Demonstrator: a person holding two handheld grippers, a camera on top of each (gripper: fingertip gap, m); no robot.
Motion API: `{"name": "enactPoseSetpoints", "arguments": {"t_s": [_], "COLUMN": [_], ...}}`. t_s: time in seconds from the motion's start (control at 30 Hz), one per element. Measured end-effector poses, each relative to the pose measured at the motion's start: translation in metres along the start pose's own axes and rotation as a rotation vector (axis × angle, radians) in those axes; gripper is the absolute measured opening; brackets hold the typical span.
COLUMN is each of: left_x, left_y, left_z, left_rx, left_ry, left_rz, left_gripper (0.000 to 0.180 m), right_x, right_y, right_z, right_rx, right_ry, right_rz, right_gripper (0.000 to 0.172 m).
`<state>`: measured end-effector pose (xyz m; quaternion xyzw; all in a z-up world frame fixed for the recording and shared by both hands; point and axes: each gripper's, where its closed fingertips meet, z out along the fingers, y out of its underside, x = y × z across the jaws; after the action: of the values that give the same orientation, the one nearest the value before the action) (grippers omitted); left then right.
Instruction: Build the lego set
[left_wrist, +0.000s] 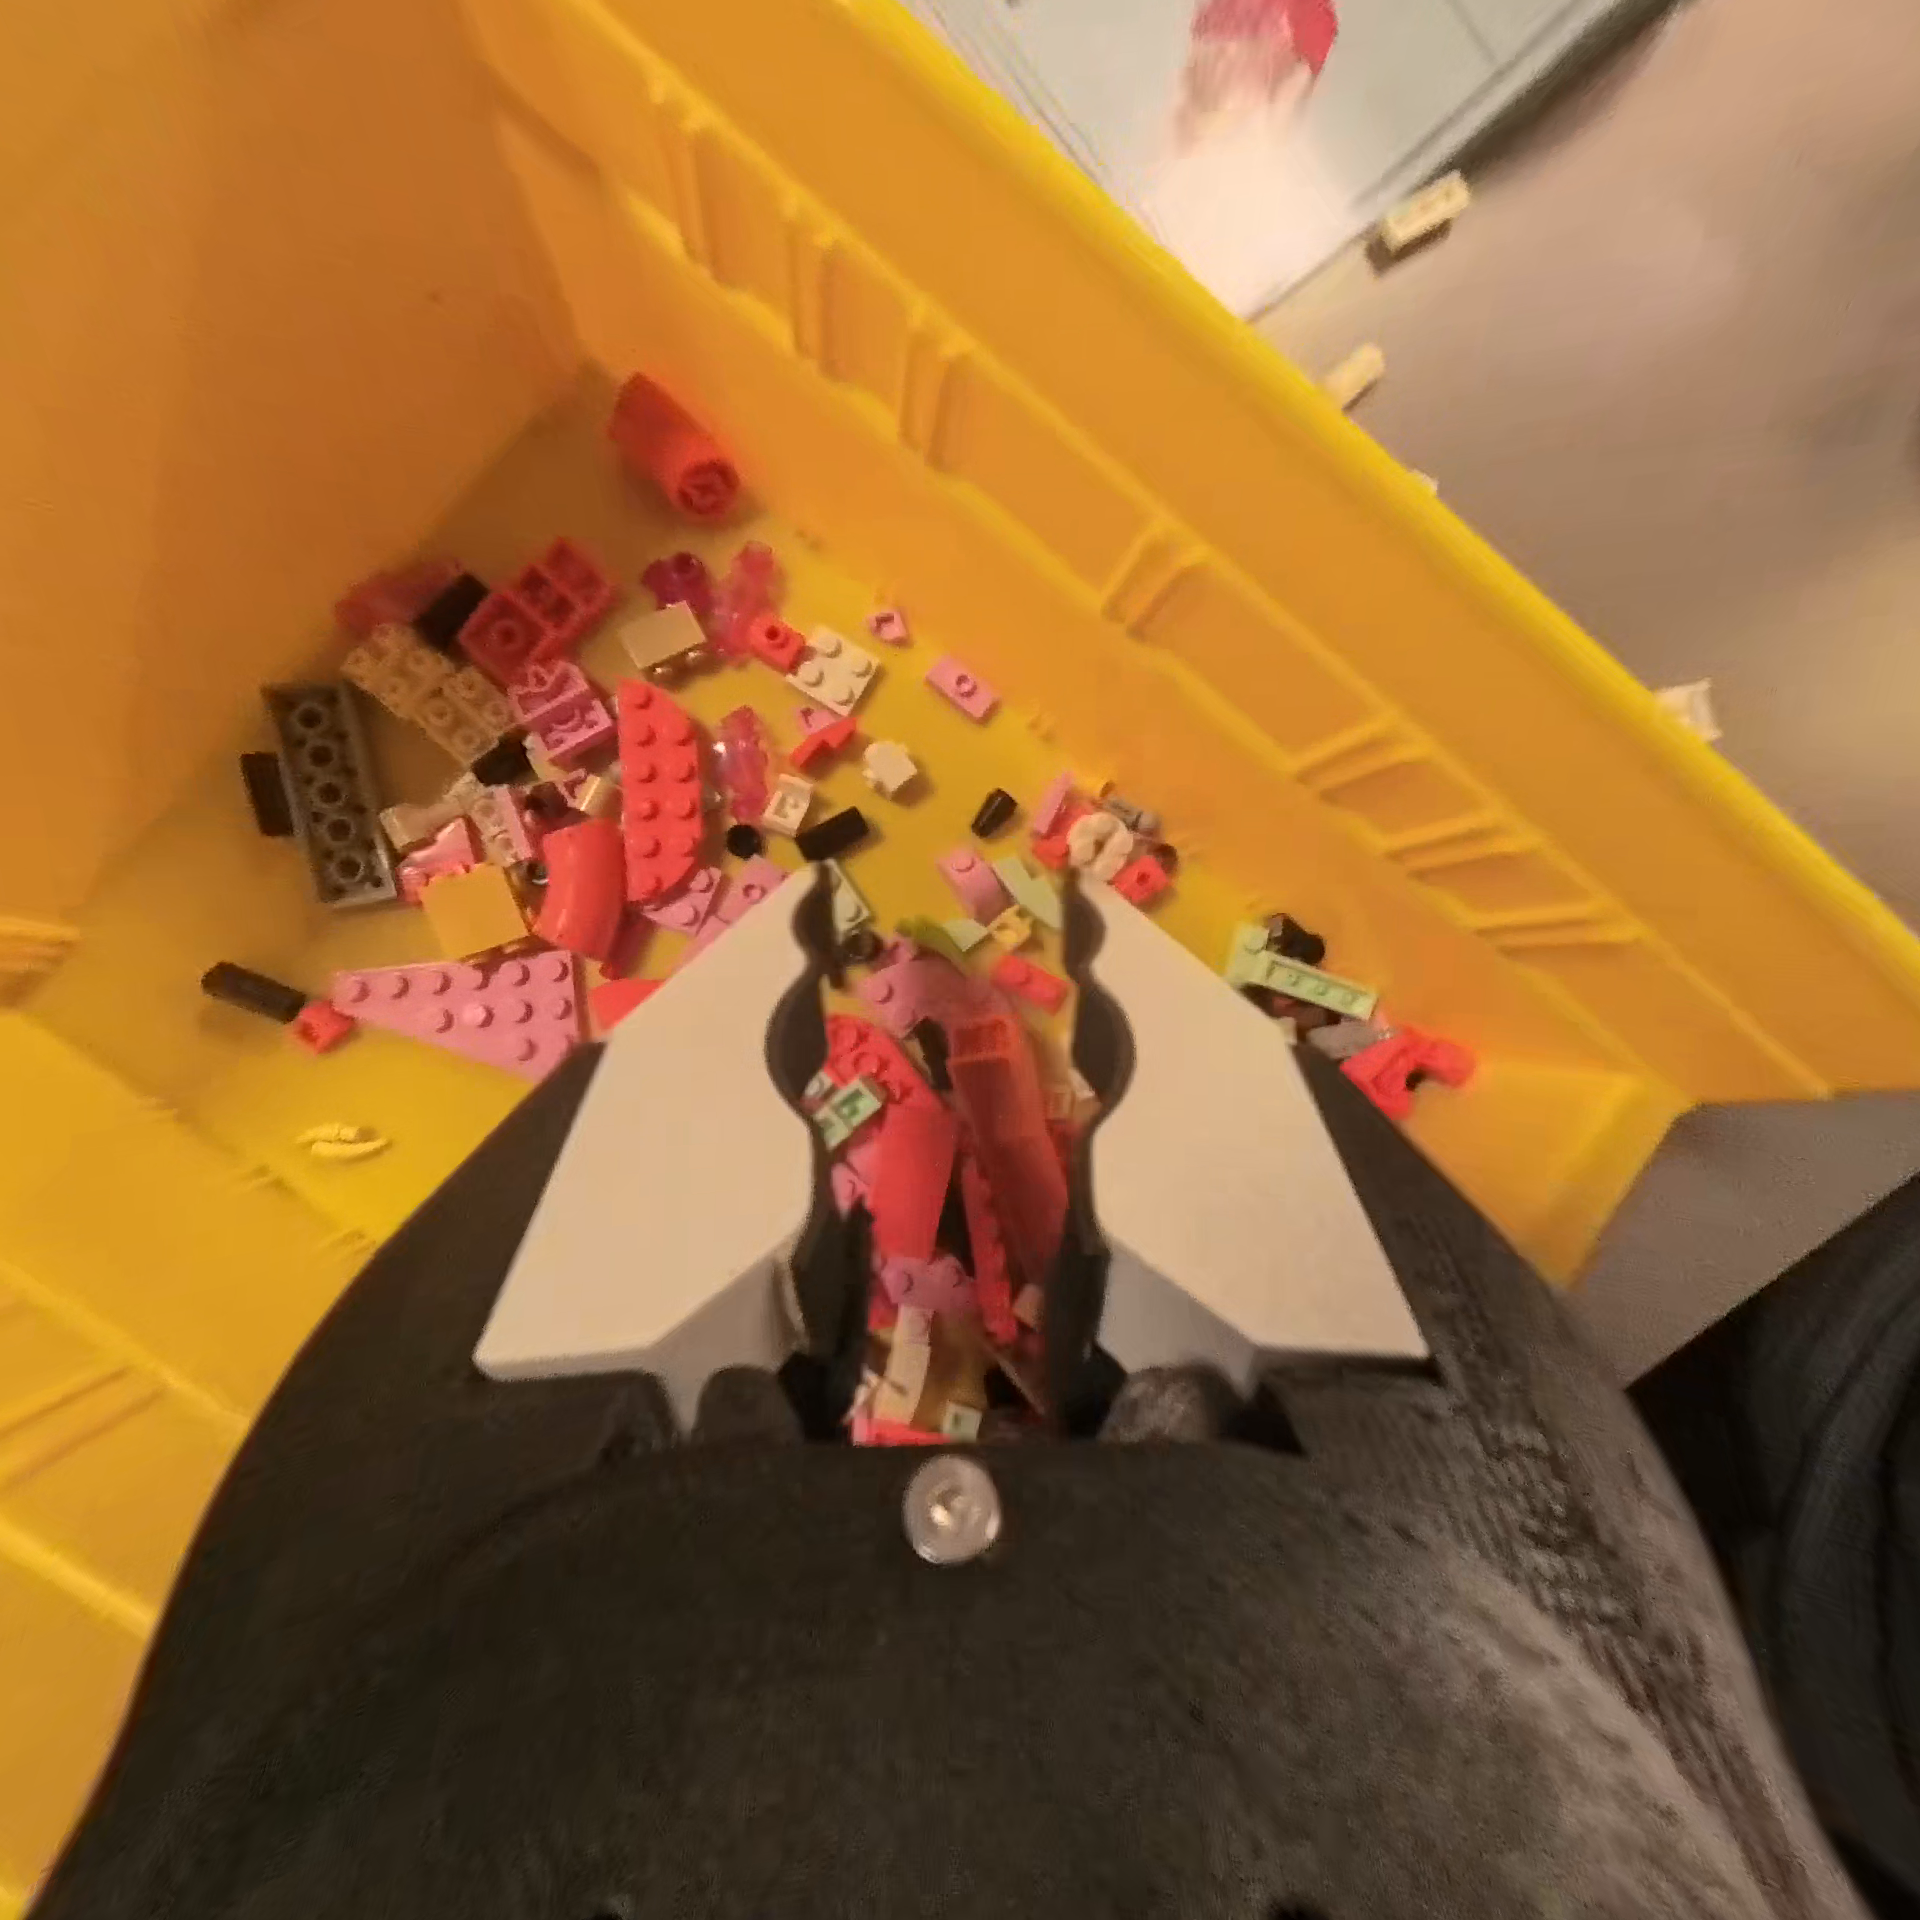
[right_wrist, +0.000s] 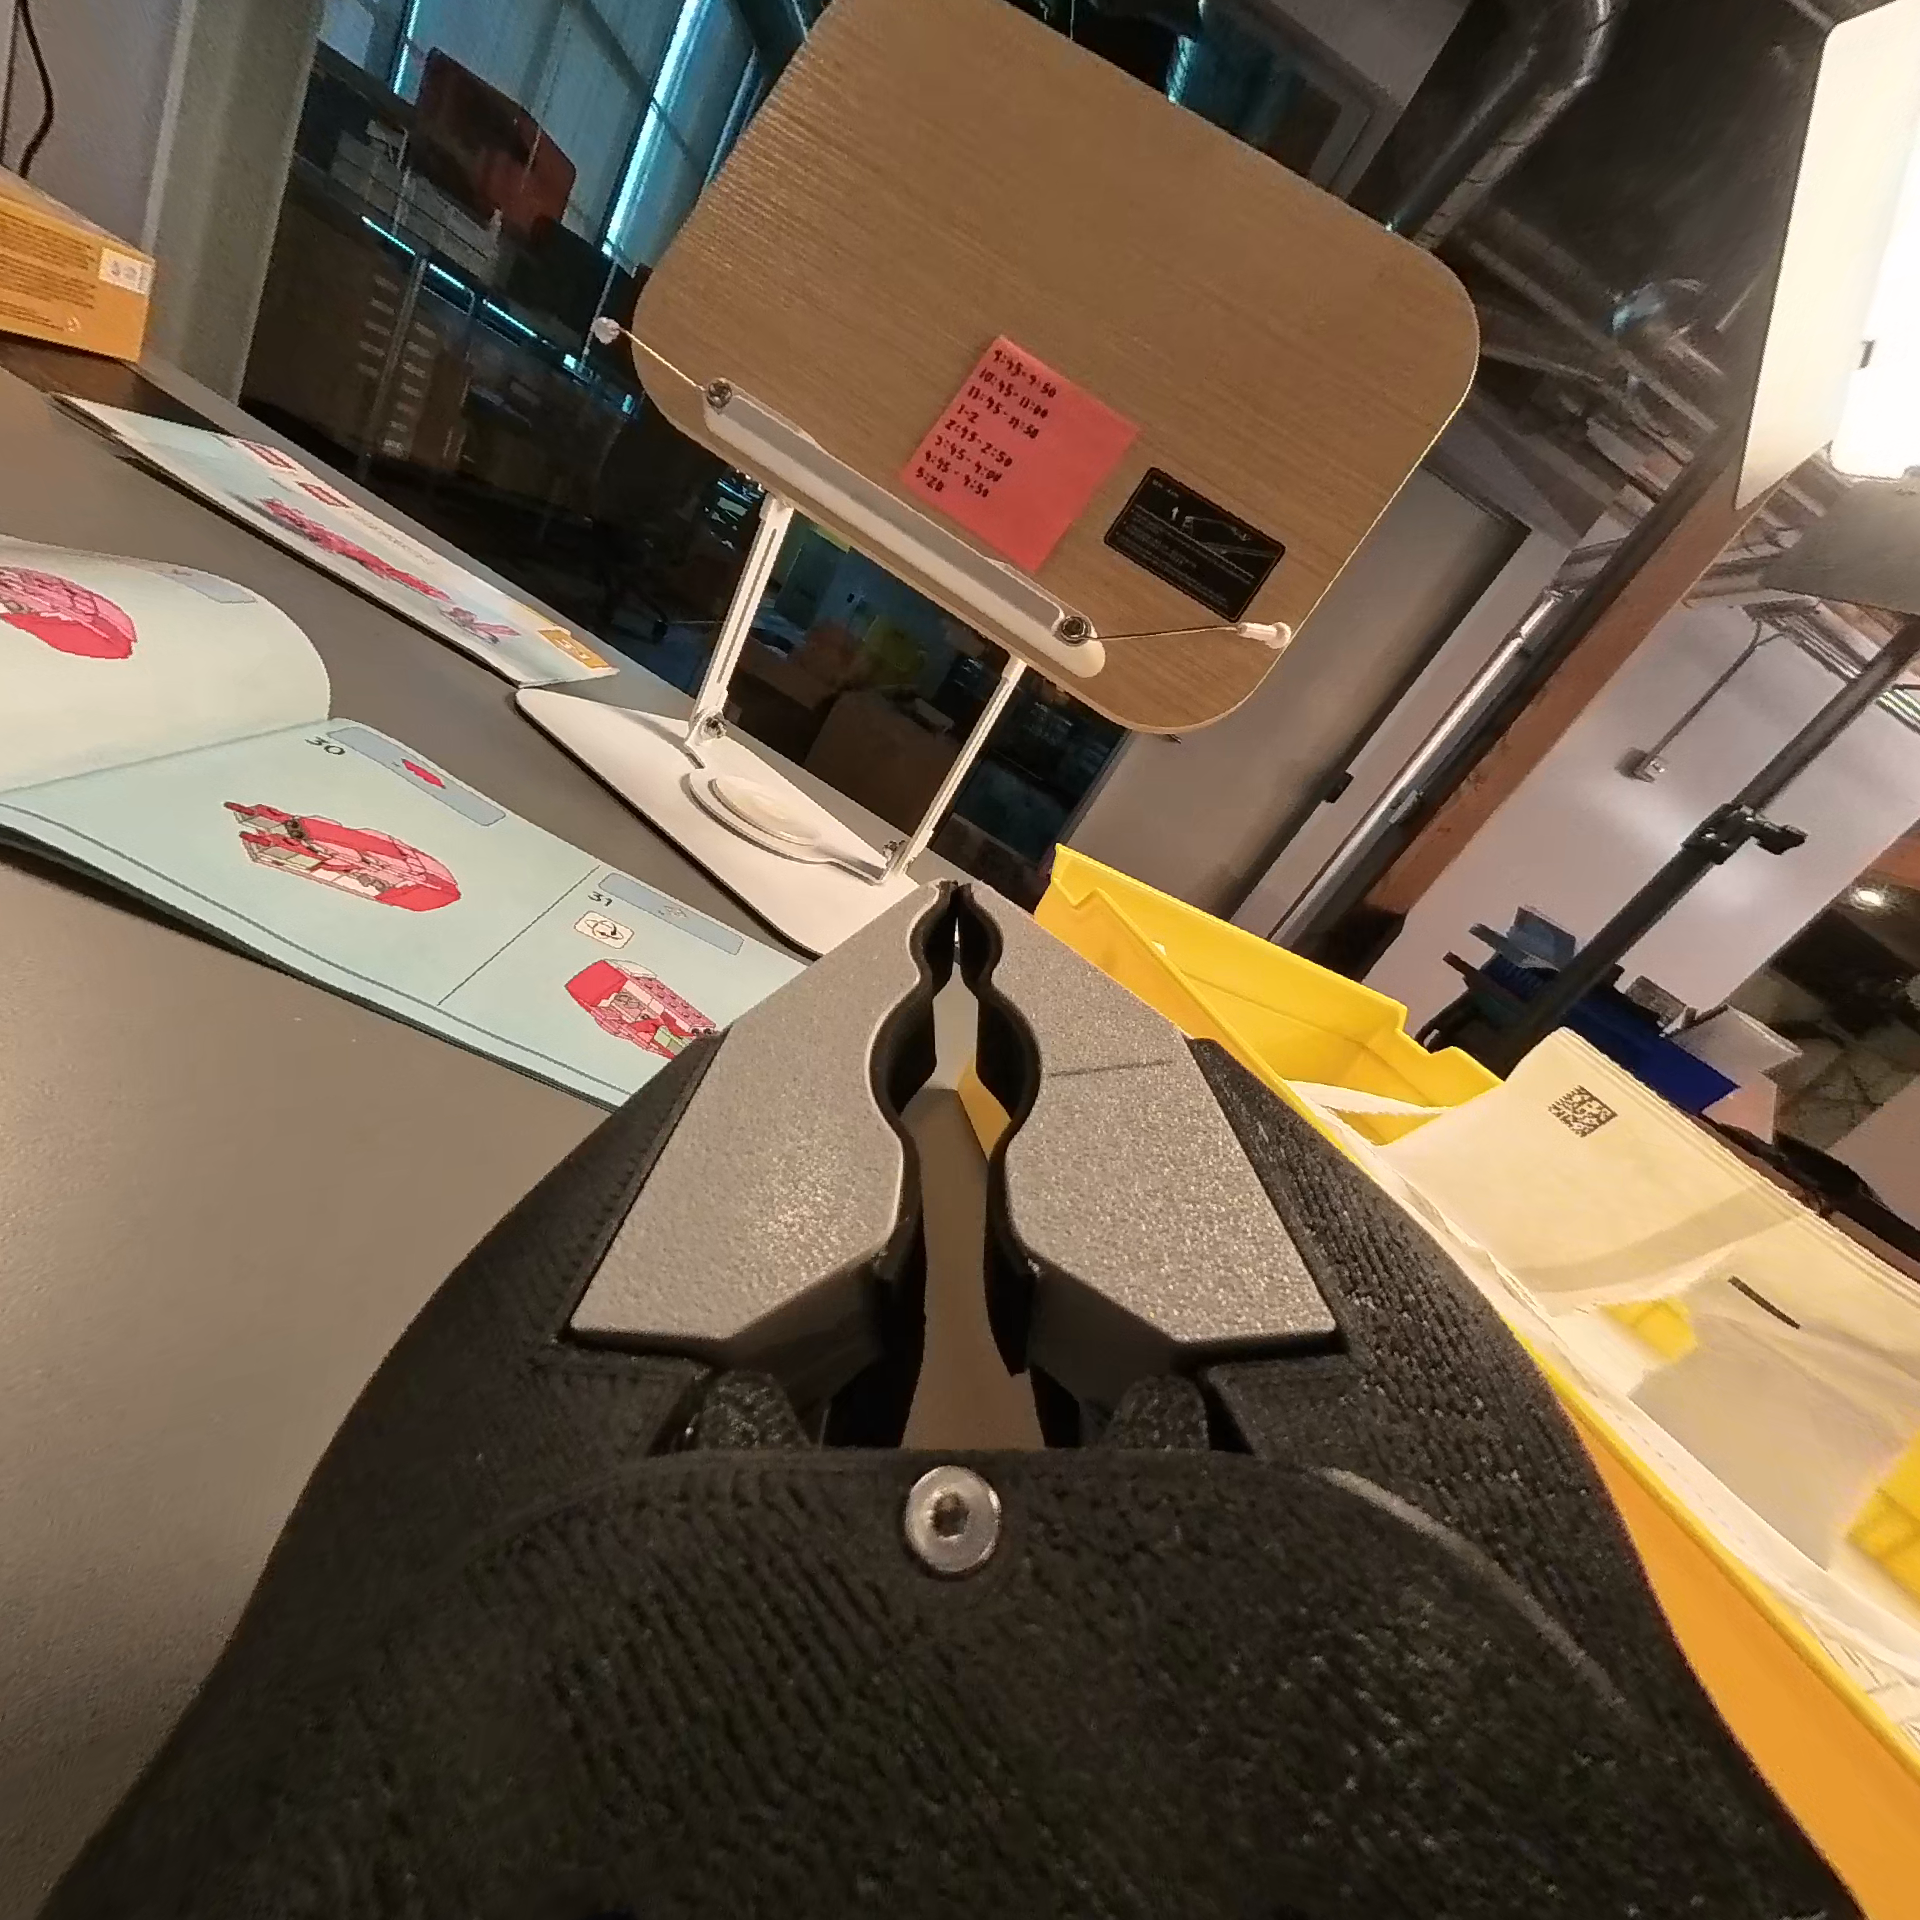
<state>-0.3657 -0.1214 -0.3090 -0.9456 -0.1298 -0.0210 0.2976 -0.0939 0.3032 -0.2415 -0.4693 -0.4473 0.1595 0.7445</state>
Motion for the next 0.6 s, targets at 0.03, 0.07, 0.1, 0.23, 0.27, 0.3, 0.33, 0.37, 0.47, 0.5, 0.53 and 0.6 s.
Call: {"name": "enactPoseSetpoints", "arguments": {"t_s": [0.03, 0.07, 0.1, 0.23, 0.27, 0.3, 0.33, 0.37, 0.47, 0.5, 0.53, 0.6], "left_x": [-0.001, -0.001, 0.001, 0.004, 0.004, 0.003, 0.0, 0.0, 0.011, 0.014, 0.015, 0.01], "left_y": [0.0, -0.003, -0.005, -0.003, -0.001, 0.0, 0.0, -0.001, -0.004, 0.001, 0.009, 0.027], "left_z": [0.002, 0.004, 0.005, 0.014, 0.017, 0.02, 0.021, 0.021, 0.01, 0.006, 0.003, -0.001], "left_rx": [-0.007, 0.001, 0.007, -0.034, -0.058, -0.077, -0.086, -0.084, -0.067, -0.096, -0.145, -0.252], "left_ry": [-0.017, -0.023, -0.011, 0.023, 0.019, 0.002, -0.021, -0.029, 0.02, 0.03, 0.023, -0.038], "left_rz": [0.017, 0.017, 0.014, 0.027, 0.043, 0.057, 0.061, 0.062, 0.068, 0.078, 0.086, 0.097], "left_gripper": [0.053, 0.061, 0.066, 0.08, 0.082, 0.082, 0.082, 0.082, 0.083, 0.089, 0.1, 0.115], "right_x": [0.0, 0.0, 0.0, 0.001, 0.001, 0.001, 0.001, 0.001, 0.0, 0.0, 0.0, 0.001], "right_y": [0.0, 0.0, 0.0, 0.0, 0.0, -0.001, -0.001, -0.001, -0.001, -0.001, -0.001, -0.002], "right_z": [0.0, 0.0, 0.0, 0.0, 0.0, 0.0, 0.0, 0.0, -0.001, -0.001, -0.001, -0.001], "right_rx": [0.0, 0.0, 0.001, 0.004, 0.004, 0.005, 0.006, 0.006, 0.01, 0.011, 0.012, 0.013], "right_ry": [0.0, 0.0, 0.0, -0.001, -0.001, -0.001, -0.002, -0.002, -0.005, -0.006, -0.007, -0.006], "right_rz": [0.0, 0.001, 0.002, 0.007, 0.008, 0.009, 0.01, 0.011, 0.015, 0.017, 0.018, 0.021], "right_gripper": [0.0, 0.0, 0.0, 0.0, 0.0, 0.0, 0.0, 0.0, 0.0, 0.0, 0.0, 0.0]}}
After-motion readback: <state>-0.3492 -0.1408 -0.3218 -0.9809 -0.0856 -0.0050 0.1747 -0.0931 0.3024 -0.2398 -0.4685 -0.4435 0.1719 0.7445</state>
